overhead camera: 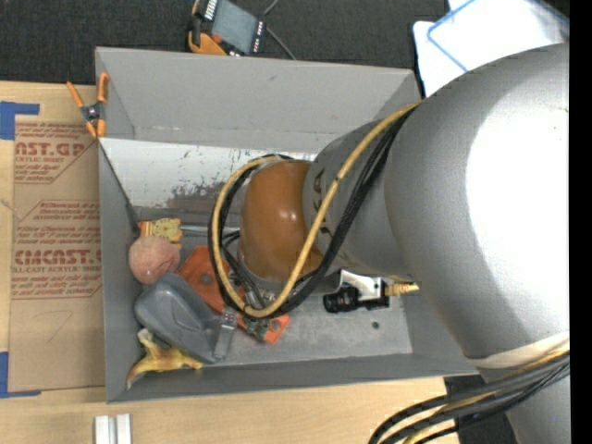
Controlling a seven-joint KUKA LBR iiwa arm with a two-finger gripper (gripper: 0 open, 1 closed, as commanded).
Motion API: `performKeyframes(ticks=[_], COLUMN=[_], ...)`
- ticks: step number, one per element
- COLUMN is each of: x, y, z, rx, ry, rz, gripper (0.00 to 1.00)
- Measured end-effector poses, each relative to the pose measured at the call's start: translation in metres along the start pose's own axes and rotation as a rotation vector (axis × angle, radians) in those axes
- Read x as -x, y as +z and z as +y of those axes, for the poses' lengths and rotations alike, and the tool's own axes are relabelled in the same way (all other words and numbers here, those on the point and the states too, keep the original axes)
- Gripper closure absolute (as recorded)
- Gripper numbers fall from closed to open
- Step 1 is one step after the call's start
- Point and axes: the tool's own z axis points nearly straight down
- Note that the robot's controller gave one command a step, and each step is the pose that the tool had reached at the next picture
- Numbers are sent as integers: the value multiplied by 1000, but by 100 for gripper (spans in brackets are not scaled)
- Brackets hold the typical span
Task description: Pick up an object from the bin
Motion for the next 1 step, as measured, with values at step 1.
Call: performKeyframes(ticks=[1], x=[15], y=[22], z=[-5], rx=[17], ry=[150], rz=[16], gripper=[0])
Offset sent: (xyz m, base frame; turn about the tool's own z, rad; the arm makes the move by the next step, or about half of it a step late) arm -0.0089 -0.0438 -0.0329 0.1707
